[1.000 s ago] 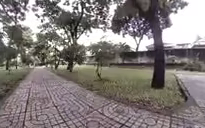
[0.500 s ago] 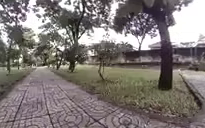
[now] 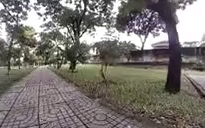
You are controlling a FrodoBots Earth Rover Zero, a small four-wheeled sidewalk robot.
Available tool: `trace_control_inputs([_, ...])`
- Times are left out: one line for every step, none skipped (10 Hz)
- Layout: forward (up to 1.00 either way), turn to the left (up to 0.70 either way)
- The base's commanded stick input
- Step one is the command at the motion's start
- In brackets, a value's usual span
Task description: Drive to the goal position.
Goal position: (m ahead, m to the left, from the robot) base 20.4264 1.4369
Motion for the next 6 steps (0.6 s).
trace_control_inputs([0.50,0.00])
trace_control_inputs([0.50,0.00])
trace_control_inputs([0.50,0.00])
trace_control_inputs([0.50,0.00])
trace_control_inputs([0.50,0.00])
trace_control_inputs([0.50,0.00])
